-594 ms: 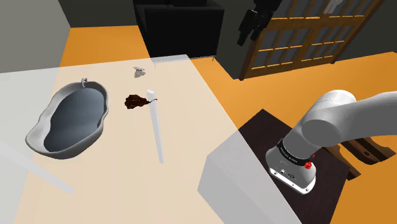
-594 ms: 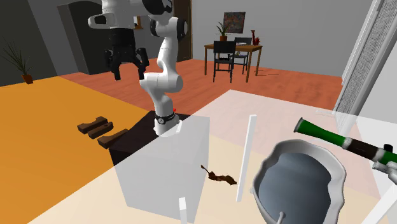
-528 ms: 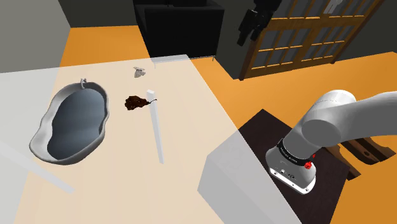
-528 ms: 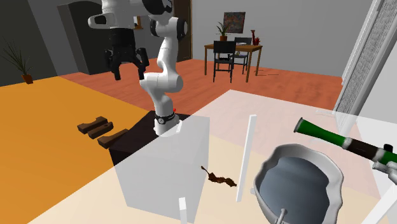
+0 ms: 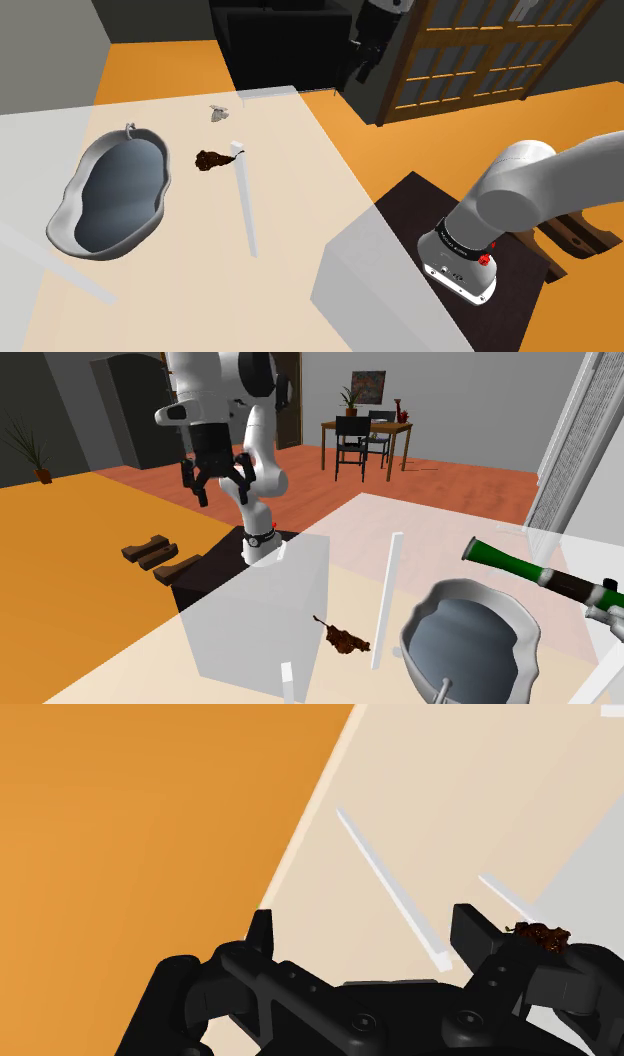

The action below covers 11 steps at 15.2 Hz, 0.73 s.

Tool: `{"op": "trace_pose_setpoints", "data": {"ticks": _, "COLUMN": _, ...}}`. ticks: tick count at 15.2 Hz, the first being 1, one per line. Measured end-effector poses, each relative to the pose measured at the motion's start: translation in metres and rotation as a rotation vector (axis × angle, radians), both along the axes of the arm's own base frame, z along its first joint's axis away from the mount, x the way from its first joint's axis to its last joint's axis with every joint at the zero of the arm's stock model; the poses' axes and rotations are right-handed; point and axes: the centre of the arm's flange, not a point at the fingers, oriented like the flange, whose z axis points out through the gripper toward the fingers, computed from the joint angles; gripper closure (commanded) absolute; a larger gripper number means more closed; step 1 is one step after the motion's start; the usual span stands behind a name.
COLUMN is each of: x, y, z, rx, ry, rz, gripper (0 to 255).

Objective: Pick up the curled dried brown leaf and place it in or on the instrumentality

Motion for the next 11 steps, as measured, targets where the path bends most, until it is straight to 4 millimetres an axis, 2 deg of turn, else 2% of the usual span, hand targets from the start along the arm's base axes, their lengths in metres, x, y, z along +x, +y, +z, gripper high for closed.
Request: {"op": "trace_pose_setpoints", "data": {"ticks": 11, "x": 0.059, "y": 0.105, "z": -0.065, "rx": 0.073, "ry": -0.005, "rz": 0.063, "gripper": 0}}
